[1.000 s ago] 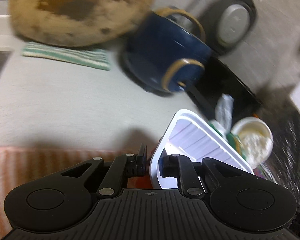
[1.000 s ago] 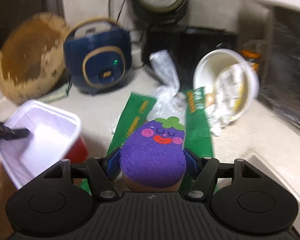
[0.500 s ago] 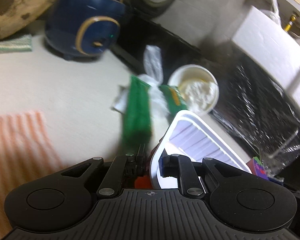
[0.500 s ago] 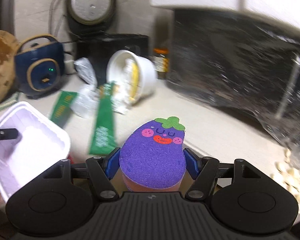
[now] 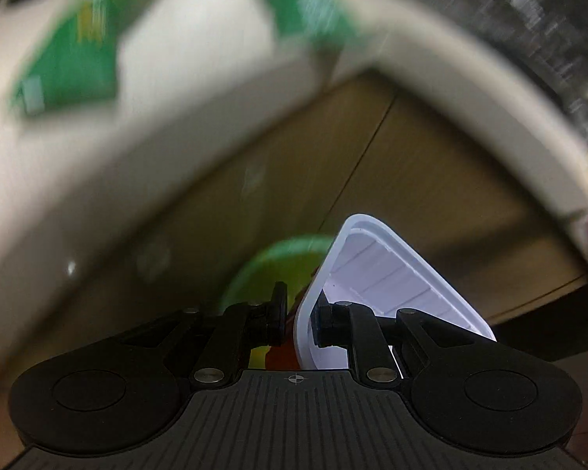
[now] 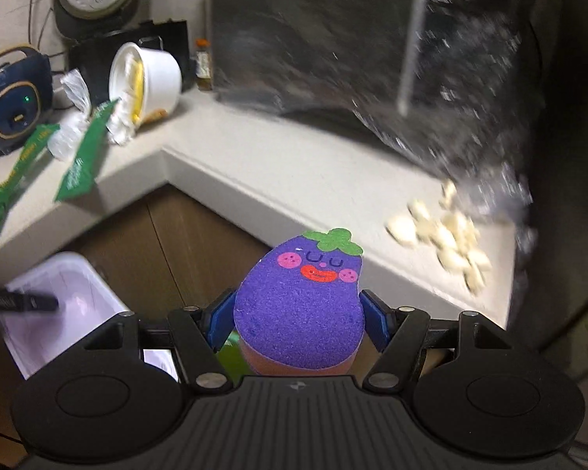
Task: Collect trash
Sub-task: 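Carry the sponge with the right gripper while the left carries the tray to the bin, then open the left gripper over the green bin while the right releases the sponge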
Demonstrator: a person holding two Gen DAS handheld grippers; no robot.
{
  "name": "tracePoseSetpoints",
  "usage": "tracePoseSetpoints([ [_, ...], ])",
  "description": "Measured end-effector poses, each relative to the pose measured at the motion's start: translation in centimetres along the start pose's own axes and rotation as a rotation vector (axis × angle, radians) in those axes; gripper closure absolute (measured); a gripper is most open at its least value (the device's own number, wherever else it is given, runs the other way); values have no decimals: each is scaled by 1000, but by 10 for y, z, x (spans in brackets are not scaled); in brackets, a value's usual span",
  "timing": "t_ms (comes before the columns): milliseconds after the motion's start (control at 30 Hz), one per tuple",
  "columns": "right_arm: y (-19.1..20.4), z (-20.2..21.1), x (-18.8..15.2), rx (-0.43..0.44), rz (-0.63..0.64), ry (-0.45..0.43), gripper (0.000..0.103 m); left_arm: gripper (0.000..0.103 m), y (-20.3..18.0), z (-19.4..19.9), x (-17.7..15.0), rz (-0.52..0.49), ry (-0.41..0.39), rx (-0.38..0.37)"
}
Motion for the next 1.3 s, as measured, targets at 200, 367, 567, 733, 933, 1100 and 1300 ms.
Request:
tracePoseSetpoints([
  [200,-6,-16,-36,30,31,101,36,87,27,-80,-56,107,121,149],
  [367,0,-40,-72,98,98,202,36,79,37,-167,-106,247,99,136],
  [567,12,-63,-112,147,202,294,36,63,46,-249,-168,277,123,139],
  [733,25,-76,-135,149,285,333,36,66,37,-267,-186,236,202,18],
  [933,60,-98,-147,227,216,383,36,67,60,-217,-151,332,150,-19],
  [1100,104,-144,-159,329,-5,475,36,67,71,-141,-124,384,52,-104],
  [1300,123,-207,-202,263,-235,692,36,67,77,-68,-129,477,15,-150],
])
Point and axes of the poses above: each gripper's, at about its wrist camera, not at the fingertips, and z roughly against the way its jaws point, y to its left, x to its top, the point moved 10 cm from there along -z, roughly the way its jaws point, and after that the axes turned 11 degrees about -y, right-handed, at the moved point
